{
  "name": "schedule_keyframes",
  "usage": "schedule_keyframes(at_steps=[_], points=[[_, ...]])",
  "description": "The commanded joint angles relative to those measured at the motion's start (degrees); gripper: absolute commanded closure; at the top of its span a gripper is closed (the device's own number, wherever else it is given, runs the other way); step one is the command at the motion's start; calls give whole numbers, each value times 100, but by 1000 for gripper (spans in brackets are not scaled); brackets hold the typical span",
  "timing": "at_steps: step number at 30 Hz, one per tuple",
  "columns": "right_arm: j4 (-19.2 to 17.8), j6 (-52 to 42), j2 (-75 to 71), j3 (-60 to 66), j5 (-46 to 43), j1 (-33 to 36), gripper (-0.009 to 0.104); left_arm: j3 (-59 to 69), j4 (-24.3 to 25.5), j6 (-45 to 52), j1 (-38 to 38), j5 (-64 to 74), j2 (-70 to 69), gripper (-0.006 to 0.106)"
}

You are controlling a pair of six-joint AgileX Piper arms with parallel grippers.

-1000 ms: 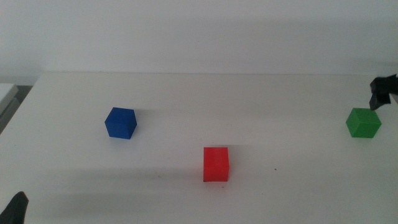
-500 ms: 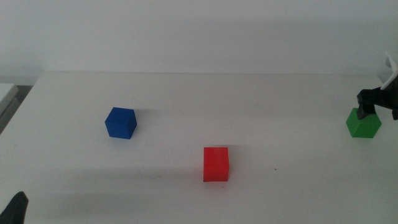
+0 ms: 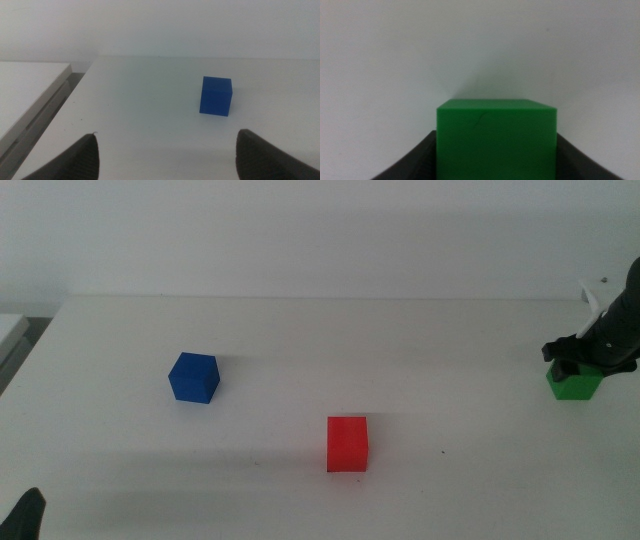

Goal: Stack red cubes first, then green, then blue cubes in a specific spot.

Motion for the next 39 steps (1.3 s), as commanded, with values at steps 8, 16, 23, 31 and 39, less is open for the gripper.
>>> schedule_keyframes(at_steps=[8, 16, 23, 31, 39], points=[[-309, 2101, -1315, -10, 821, 1287, 89, 5, -14, -30, -1, -63, -18, 7], [-1509, 4899, -1603, -761, 1983, 4063, 89, 5, -14, -30, -1, -63, -18, 7], [-1546, 5249, -727, -1955, 2856, 5082, 89, 5, -14, -30, -1, -63, -18, 7], [-1618, 5457, -147, -1979, 2974, 5205, 89, 5, -14, -30, -1, -63, -18, 7], [-1632, 5503, 107, -1925, 2879, 5194, 89, 5, -14, -30, -1, -63, -18, 7]])
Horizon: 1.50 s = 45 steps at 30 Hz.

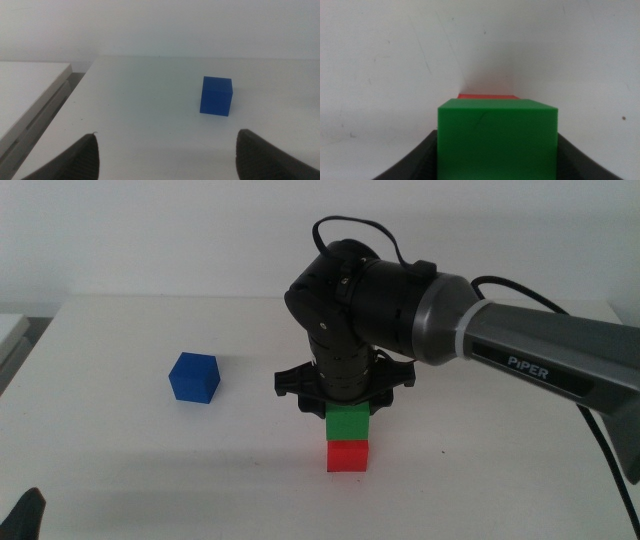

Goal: Stack red cubes first, then green, then blue cubes in a specific spot.

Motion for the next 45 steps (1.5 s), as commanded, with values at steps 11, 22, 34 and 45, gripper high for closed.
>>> schedule_keyframes(at_steps=[11, 22, 34, 45], points=[[-148, 26, 224, 13, -128, 5, 89, 5, -14, -30, -1, -63, -18, 7], [-148, 134, 224, 13, 1, 5, 30, 5, -14, -30, -1, -63, -18, 7], [-930, 88, -2236, 936, 33, 363, 4, 5, -14, -30, -1, -63, -18, 7], [-776, -2266, -6549, 4157, -1438, 352, 4, 5, -14, -30, -1, -63, -18, 7]])
